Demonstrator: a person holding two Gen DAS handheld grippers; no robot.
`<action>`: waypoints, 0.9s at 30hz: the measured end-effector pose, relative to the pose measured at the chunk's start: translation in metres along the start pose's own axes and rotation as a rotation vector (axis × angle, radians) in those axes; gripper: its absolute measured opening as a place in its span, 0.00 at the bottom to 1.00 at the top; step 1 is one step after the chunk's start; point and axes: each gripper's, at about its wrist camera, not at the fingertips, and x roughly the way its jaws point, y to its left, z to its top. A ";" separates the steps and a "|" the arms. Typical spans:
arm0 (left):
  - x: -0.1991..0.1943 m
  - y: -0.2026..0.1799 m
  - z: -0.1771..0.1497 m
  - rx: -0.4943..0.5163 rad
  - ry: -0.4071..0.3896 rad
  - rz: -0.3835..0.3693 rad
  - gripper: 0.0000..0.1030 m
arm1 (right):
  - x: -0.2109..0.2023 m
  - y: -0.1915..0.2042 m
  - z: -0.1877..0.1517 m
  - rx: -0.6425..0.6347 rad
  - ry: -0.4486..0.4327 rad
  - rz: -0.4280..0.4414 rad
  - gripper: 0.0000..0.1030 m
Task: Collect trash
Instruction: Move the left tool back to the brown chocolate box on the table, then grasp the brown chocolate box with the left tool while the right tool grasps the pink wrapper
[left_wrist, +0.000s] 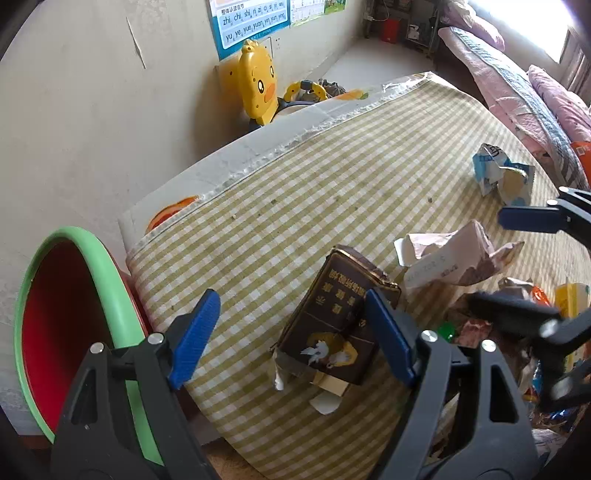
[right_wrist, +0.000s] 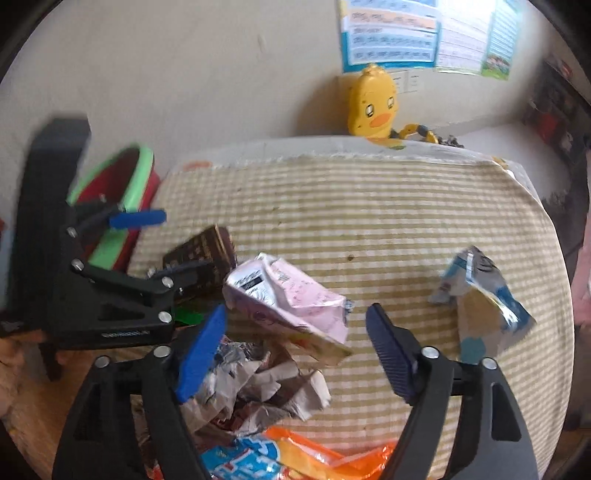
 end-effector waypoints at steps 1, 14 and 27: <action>-0.001 0.000 0.000 0.006 -0.004 0.006 0.76 | 0.004 0.002 0.001 -0.010 0.002 -0.007 0.74; -0.023 0.013 -0.002 -0.042 -0.024 -0.022 0.76 | -0.028 -0.038 -0.011 0.295 -0.134 0.124 0.08; 0.007 -0.009 -0.003 -0.022 0.068 -0.089 0.73 | -0.033 -0.042 -0.024 0.395 -0.116 0.224 0.48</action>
